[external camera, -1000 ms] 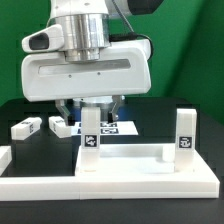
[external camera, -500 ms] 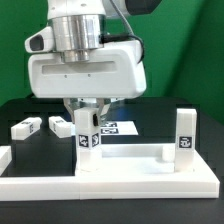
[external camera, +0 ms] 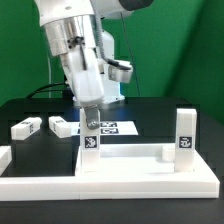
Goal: Assemble desk
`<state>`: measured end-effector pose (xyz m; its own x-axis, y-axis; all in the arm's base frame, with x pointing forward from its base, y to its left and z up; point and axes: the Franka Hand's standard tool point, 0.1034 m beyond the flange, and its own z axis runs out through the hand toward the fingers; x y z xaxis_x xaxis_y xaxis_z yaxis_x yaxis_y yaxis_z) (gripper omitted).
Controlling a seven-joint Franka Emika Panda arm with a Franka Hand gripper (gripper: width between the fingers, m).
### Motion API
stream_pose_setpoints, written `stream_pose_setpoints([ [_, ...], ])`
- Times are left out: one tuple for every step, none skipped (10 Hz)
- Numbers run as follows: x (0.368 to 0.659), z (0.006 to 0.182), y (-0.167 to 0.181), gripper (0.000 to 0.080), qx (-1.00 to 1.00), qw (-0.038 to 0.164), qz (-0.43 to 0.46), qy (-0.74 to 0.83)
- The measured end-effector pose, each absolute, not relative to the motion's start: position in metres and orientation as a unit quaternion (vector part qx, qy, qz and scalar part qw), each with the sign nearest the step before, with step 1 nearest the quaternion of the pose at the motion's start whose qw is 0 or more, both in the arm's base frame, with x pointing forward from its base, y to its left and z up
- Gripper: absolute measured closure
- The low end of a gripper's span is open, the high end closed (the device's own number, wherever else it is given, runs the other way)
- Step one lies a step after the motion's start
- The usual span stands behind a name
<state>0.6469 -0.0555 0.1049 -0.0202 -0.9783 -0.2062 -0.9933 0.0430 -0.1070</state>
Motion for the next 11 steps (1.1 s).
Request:
stream_pose_setpoints([
  [0.6469,0.1048,-0.0550,0.0501,-0.686,0.111,0.034,0.718],
  [0.6468,0.1047,-0.0551,0.0501,-0.701,0.112,0.032,0.704],
  [0.6468,0.1047,-0.0551,0.0274,-0.704,0.112,0.032,0.701],
  [0.6422,0.1056,-0.0552,0.0274,-0.778,0.108,0.038,0.618],
  [0.6420,0.1062,-0.0563,0.0170,-0.829,0.110,0.031,0.548],
  [0.6380,0.1052,-0.0518,0.0155,-0.871,0.103,0.025,0.479],
  [0.6377,0.1046,-0.0514,0.0155,-0.884,0.103,0.022,0.455],
  [0.6375,0.1043,-0.0524,0.0151,-0.897,0.104,0.019,0.430],
  [0.6373,0.1042,-0.0531,0.0150,-0.918,0.103,0.014,0.382],
  [0.6382,0.1047,-0.0581,0.0150,-0.957,0.075,-0.001,0.278],
  [0.6409,0.1060,-0.0603,0.0150,-0.980,0.051,-0.009,0.190],
])
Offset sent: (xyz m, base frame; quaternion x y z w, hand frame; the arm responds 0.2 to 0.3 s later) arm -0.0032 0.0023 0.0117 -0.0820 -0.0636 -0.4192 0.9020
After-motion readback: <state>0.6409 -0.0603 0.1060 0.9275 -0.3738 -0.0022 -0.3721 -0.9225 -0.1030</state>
